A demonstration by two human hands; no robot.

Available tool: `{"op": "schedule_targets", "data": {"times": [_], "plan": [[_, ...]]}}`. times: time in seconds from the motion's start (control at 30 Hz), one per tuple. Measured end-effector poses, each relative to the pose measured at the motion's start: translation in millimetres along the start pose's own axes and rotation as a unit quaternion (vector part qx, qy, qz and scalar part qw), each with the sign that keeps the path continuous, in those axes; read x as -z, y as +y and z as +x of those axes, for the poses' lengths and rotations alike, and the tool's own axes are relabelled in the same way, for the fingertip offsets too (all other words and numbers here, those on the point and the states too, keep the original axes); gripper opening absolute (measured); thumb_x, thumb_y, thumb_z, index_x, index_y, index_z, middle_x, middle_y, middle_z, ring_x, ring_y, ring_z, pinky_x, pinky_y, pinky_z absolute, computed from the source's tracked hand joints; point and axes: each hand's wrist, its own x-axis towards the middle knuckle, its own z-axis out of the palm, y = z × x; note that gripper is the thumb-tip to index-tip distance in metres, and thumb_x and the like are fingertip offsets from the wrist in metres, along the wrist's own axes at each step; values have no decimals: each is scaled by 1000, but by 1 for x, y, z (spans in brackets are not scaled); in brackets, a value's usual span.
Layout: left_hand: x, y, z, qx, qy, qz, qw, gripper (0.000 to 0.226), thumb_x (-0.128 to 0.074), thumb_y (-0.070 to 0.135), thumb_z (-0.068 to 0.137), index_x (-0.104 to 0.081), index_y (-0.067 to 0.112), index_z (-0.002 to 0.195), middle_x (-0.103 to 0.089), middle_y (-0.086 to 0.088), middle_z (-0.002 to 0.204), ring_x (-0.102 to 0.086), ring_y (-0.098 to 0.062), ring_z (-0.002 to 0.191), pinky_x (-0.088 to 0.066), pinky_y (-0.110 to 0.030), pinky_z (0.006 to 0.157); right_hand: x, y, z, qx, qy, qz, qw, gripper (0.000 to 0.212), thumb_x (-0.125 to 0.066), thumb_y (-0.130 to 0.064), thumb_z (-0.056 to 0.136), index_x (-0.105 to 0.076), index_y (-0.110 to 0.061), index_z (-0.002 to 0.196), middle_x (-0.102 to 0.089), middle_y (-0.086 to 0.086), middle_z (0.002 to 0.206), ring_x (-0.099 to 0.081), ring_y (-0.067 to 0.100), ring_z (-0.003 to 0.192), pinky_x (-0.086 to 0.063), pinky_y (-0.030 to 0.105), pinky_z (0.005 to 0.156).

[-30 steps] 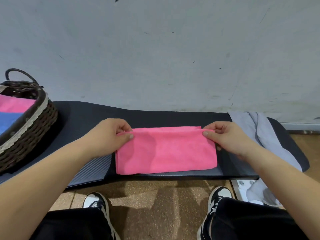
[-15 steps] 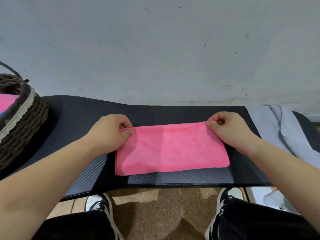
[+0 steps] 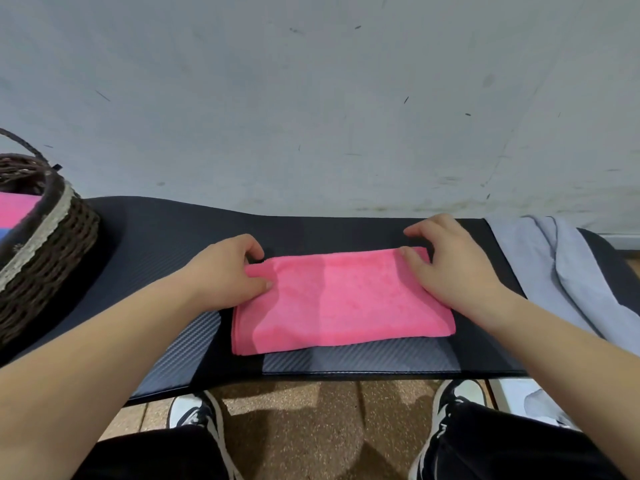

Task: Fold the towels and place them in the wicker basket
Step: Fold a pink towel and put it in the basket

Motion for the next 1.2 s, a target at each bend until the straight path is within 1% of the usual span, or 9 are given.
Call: {"op": "schedule_targets", "data": {"times": [0.13,0.27,0.4,0.53,0.77,0.9,0.97,1.07,1.2], "plan": [[0,5,0,45,-33,-10,998,24,-75,40,82,-65,19,88,-68,1,87,-64,-17,80,-51,-31,68,-8,-20,-14,112,-144,-14,983,61,-58,-53,97,-50,-22,149,-37,5,162,-28,22,153,-23,40,125],[3,5,-5,53,-3,-102,993,24,-79,29,76,-65,11,82,-67,-6,82,-59,-19,71,-46,-31,62,-21,-15,-19,108,-244,-94,959,77,-29,-71,98,-12,-33,163,-1,0,172,8,18,158,3,46,128],[8,1,-13,21,36,-228,973,22,-77,33,86,-67,14,91,-71,-8,88,-65,-22,76,-52,-38,65,-30,-15,-25,99,-220,-116,963,74,-13,-71,99,0,-36,163,10,-2,171,18,15,156,12,44,126],[13,-6,-22,7,73,-309,948,24,-72,42,93,-66,19,97,-74,-5,96,-73,-25,89,-59,-40,68,-42,-25,-37,92,-150,-115,978,74,-12,-68,101,-9,-30,164,1,-1,172,11,15,157,10,41,126],[22,30,-39,-16,93,-362,927,17,-69,34,95,-67,19,103,-76,-2,97,-75,-20,85,-62,-36,67,-18,-38,-34,67,-82,82,991,64,-40,-59,100,-51,-20,149,-37,-2,162,-23,11,153,-16,26,124],[12,78,-40,-35,43,-394,917,18,-68,26,97,-64,10,103,-72,-21,92,-66,-19,55,-50,-26,45,-3,-36,-30,39,-36,130,990,36,-53,-48,97,-71,-24,116,-63,-10,118,-58,2,113,-46,20,98],[1,101,-36,-38,28,-401,915,18,-68,23,97,-63,7,103,-69,-24,82,-65,-21,50,-52,-28,44,5,-33,-25,-1,-34,150,988,17,-59,-36,97,-73,-28,99,-65,-14,98,-60,-1,93,-44,12,81],[-18,130,-25,-47,10,-372,927,17,-68,23,97,-61,9,101,-68,-14,62,-70,-30,50,-61,-39,49,13,-19,-17,-62,-35,204,976,22,-62,-32,96,-72,-22,80,-71,-4,76,-63,2,71,-49,23,69],[-43,155,-15,-63,-35,-317,946,18,-68,27,97,-62,11,105,-72,-22,69,-74,-39,60,-63,-54,59,18,-8,-16,-144,-74,313,936,33,-64,-33,97,-70,-9,76,-72,14,78,-62,15,63,-49,34,57]]}}
